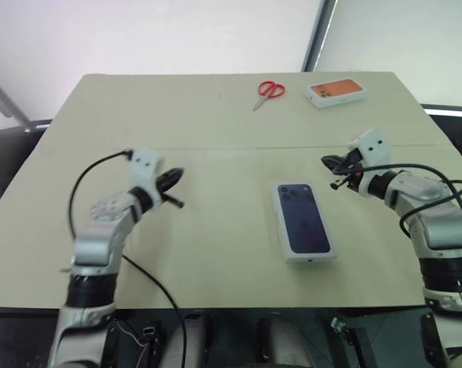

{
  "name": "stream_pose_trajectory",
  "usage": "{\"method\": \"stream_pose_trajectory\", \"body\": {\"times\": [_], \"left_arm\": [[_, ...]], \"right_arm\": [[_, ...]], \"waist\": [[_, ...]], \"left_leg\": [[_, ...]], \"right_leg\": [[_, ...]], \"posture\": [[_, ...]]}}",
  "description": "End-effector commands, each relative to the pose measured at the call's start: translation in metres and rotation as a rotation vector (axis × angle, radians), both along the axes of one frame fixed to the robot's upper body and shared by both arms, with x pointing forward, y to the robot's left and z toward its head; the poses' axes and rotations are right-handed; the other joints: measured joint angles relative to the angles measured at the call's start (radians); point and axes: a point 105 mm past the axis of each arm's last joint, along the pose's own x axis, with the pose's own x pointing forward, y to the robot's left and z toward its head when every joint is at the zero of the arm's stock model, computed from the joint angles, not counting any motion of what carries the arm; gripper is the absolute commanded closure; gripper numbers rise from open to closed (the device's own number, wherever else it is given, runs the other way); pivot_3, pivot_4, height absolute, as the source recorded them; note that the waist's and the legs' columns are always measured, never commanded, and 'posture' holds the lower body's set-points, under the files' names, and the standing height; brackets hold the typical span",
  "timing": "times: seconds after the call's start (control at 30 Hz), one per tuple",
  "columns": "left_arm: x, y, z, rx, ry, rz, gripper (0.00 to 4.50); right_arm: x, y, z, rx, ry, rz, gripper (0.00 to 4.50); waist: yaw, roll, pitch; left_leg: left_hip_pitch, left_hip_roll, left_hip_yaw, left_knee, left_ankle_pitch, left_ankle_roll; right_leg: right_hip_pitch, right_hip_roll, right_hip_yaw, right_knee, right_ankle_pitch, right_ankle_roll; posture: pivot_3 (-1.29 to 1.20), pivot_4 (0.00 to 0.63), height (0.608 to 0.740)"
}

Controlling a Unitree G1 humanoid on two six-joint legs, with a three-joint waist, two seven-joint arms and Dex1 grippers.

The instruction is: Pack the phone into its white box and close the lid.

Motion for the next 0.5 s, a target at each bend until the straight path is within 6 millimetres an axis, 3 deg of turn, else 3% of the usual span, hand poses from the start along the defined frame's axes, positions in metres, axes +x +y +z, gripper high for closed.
{"method": "stream_pose_trajectory", "body": {"times": [0.03,0.2,0.5], "left_arm": [[-0.008,0.014,0.021,0.016,-0.093,0.048,4.5],[-0.022,0.034,0.011,0.051,-0.071,0.098,4.5],[-0.031,0.047,0.016,0.052,-0.076,0.147,4.5]], "right_arm": [[0.002,-0.004,0.017,0.04,-0.061,0.032,4.42],[-0.002,-0.006,0.008,0.053,-0.024,0.092,4.42],[-0.005,0.007,0.005,0.09,0.013,0.185,4.42]], "waist": [[0.004,0.0,0.0],[-0.01,0.0,0.0],[-0.023,0.0,0.0]], "left_leg": [[0.0,0.0,0.0,0.0,0.0,0.0],[0.0,0.001,0.001,-0.001,0.0,0.001],[0.0,0.002,0.001,-0.001,-0.002,0.003]], "right_leg": [[0.0,0.0,0.0,0.0,0.0,0.0],[-0.001,0.0,0.0,0.0,0.0,0.0],[-0.001,0.001,0.0,0.001,0.0,0.0]], "posture": [[0.0,0.15,0.697],[0.0,0.15,0.697],[0.0,0.15,0.697]]}}
